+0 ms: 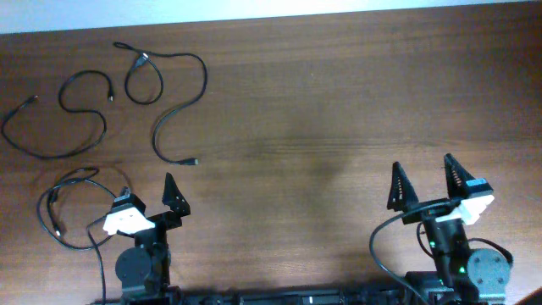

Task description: Untangle cables

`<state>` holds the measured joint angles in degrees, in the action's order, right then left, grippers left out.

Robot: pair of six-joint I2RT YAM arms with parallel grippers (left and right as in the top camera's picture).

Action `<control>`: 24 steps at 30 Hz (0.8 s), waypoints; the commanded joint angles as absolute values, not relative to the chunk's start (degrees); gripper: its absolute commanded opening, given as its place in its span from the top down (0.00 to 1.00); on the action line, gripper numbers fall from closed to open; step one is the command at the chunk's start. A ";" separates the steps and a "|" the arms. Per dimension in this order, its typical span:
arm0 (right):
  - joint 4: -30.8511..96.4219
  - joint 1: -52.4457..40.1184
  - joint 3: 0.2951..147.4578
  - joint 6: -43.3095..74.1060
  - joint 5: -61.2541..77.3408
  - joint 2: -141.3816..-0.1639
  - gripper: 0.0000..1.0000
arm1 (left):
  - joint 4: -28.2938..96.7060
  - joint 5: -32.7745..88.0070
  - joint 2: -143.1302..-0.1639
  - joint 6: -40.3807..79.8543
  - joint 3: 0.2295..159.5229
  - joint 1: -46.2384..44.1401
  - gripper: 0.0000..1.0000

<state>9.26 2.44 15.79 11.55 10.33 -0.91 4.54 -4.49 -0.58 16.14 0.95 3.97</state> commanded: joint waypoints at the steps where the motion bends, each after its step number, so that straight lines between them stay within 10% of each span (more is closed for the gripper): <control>1: 5.43 1.30 10.90 10.92 6.33 -0.23 0.02 | 4.40 -3.86 -0.30 16.71 0.51 3.79 0.01; 24: 4.71 1.08 0.32 7.75 -0.03 -0.21 0.02 | 4.40 -3.86 -0.30 16.71 0.54 3.79 0.01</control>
